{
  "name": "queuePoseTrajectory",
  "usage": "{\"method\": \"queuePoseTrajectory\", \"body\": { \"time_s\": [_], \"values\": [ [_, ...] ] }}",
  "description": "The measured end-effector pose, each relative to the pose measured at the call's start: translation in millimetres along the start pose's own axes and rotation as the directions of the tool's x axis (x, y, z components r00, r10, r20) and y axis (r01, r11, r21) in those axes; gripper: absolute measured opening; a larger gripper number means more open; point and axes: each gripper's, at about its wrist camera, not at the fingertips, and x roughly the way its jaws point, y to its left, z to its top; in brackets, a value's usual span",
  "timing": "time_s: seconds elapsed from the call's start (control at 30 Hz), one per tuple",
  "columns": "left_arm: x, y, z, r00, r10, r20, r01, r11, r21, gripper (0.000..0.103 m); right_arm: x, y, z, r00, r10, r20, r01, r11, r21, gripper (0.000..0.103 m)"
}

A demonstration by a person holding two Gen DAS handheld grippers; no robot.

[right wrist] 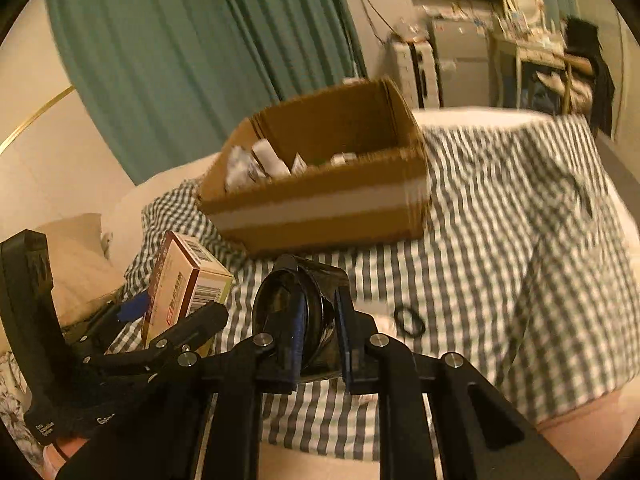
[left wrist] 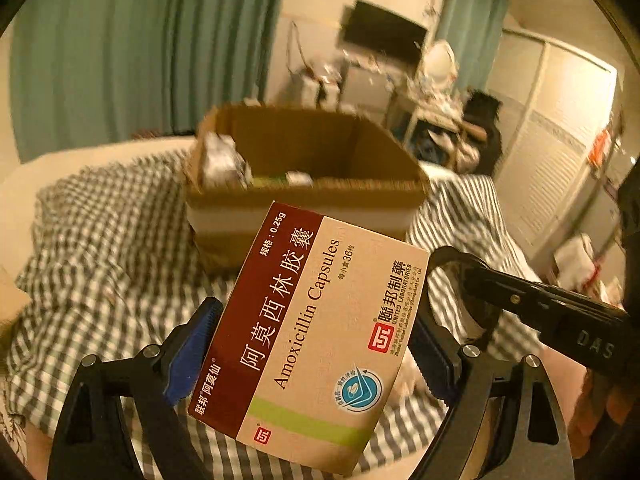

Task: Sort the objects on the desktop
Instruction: 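Carry the Amoxicillin box and black round object into the cardboard box and release both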

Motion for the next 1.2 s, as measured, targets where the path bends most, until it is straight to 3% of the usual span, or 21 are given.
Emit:
{"method": "queuePoseTrajectory", "body": {
  "time_s": [0.17, 0.27, 0.33, 0.37, 0.43, 0.57, 0.77, 0.9, 0.97, 1.2],
  "values": [
    [-16.9, 4.5, 16.1, 0.989, 0.049, 0.14, -0.041, 0.998, -0.057, 0.091, -13.8, 10.4, 22.0, 0.997, 0.057, 0.049, -0.055, 0.998, -0.032, 0.014],
    [-36.9, 12.5, 25.0, 0.96, 0.054, 0.275, -0.025, 0.994, -0.108, 0.091, -19.5, 13.8, 30.9, 0.993, 0.093, 0.073, -0.09, 0.995, -0.041, 0.014],
    [-47.2, 17.4, 31.5, 0.93, 0.06, 0.363, -0.009, 0.99, -0.141, 0.091, -24.1, 15.2, 37.9, 0.987, 0.128, 0.1, -0.124, 0.991, -0.042, 0.014],
    [-50.5, 19.0, 35.3, 0.919, 0.066, 0.39, -0.008, 0.989, -0.148, 0.091, -24.6, 16.0, 42.0, 0.985, 0.135, 0.108, -0.13, 0.99, -0.05, 0.014],
    [-49.1, 21.8, 44.3, 0.913, 0.082, 0.4, -0.024, 0.989, -0.149, 0.091, -22.0, 16.8, 48.8, 0.983, 0.14, 0.121, -0.133, 0.989, -0.058, 0.014],
    [-19.9, 23.0, 71.5, 0.937, 0.117, 0.328, -0.076, 0.988, -0.138, 0.091, -5.1, 15.9, 67.2, 0.981, 0.141, 0.13, -0.133, 0.988, -0.073, 0.014],
    [18.3, 13.1, 97.5, 0.95, 0.141, 0.28, -0.121, 0.989, -0.086, 0.091, 28.7, 2.0, 103.3, 0.981, 0.132, 0.139, -0.123, 0.99, -0.076, 0.014],
    [37.2, 10.0, 113.7, 0.949, 0.124, 0.289, -0.107, 0.991, -0.077, 0.09, 51.4, -10.4, 129.4, 0.983, 0.109, 0.151, -0.098, 0.992, -0.08, 0.014],
    [53.6, 8.8, 121.2, 0.955, 0.132, 0.265, -0.121, 0.991, -0.058, 0.074, 64.5, -17.4, 139.9, 0.984, 0.098, 0.152, -0.086, 0.993, -0.081, 0.014],
    [89.8, 12.7, 109.8, 0.979, 0.09, 0.184, -0.083, 0.995, -0.049, 0.075, 109.8, -41.1, 151.6, 0.991, 0.083, 0.106, -0.078, 0.996, -0.046, 0.014]
  ]
}}
